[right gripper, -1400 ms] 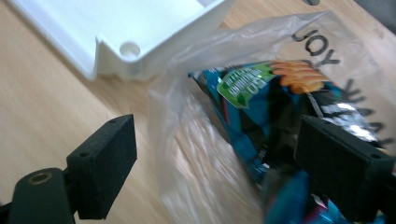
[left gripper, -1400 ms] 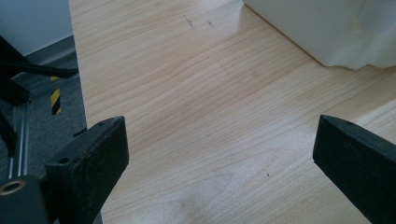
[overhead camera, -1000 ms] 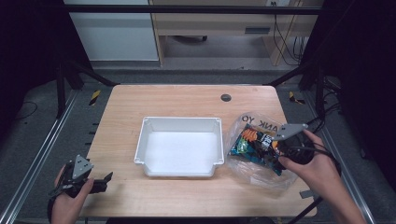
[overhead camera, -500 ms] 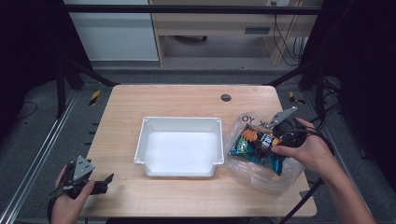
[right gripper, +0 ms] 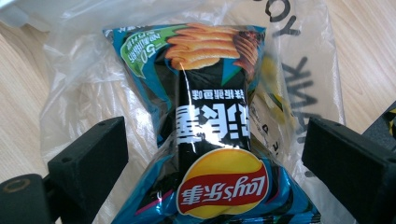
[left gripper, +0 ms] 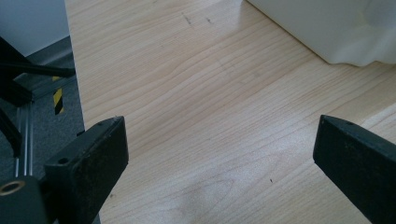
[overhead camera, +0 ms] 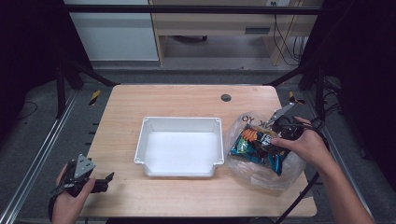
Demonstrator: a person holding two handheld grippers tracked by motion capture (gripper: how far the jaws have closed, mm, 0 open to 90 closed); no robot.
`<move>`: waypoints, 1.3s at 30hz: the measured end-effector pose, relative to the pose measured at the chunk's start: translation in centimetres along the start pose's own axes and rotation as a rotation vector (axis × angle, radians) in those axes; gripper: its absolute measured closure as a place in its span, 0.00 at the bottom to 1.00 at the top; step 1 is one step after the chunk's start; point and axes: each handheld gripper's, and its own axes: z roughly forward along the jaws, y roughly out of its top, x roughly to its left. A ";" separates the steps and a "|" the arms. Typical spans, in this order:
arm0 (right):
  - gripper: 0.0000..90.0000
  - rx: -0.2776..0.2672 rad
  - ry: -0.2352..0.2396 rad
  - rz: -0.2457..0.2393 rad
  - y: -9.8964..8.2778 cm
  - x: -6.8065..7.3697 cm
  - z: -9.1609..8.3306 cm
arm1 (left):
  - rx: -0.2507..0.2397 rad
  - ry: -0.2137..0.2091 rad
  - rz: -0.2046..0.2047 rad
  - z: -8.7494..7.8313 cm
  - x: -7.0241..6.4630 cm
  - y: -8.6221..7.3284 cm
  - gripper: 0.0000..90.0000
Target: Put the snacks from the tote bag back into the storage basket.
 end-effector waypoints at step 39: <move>0.09 0.073 0.030 0.034 -1.1 -0.7 4.7 | -0.018 -0.008 0.003 -0.2 -0.2 0.1 0.03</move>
